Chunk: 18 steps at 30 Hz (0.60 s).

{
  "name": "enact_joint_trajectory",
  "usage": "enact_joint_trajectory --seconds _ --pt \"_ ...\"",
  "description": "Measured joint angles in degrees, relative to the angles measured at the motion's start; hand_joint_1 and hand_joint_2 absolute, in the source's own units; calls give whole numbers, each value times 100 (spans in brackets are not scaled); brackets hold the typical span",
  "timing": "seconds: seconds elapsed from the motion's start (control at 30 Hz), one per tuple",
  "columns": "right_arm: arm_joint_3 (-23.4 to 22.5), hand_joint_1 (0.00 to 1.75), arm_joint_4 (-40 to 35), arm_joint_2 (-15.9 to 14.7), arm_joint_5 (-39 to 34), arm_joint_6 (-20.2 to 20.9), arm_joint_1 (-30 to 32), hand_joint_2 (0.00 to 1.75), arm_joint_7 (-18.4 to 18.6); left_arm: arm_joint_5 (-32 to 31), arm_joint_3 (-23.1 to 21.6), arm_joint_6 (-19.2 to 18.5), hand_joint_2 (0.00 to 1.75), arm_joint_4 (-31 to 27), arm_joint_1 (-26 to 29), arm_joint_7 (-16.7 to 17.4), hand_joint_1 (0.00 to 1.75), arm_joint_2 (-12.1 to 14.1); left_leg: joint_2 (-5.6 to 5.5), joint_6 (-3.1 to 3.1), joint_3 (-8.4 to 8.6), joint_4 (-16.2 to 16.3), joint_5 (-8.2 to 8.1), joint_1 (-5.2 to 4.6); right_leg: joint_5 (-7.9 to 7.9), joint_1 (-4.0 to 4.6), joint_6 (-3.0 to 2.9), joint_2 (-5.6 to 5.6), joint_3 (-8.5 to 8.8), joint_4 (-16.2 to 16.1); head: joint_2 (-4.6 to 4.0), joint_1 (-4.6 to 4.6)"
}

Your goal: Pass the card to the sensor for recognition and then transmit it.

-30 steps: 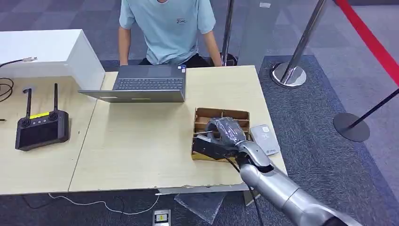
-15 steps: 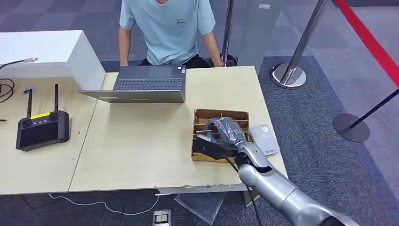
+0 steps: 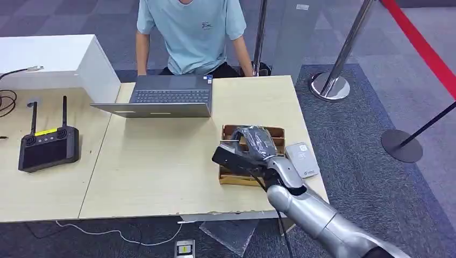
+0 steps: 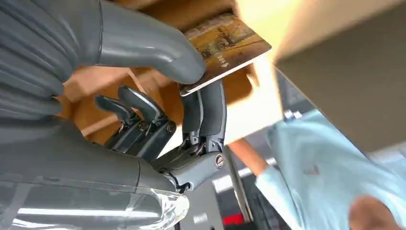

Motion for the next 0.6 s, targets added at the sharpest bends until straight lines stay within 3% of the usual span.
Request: enact_joint_trajectory --seconds 0.6 --pt "-149 175 -210 68 -127 -113 -380 175 -13 -7 -2 -4 175 0 -12 -48 0 0 0 0 -1 0 0 0 0 0 0 0 0 0 0 -2"
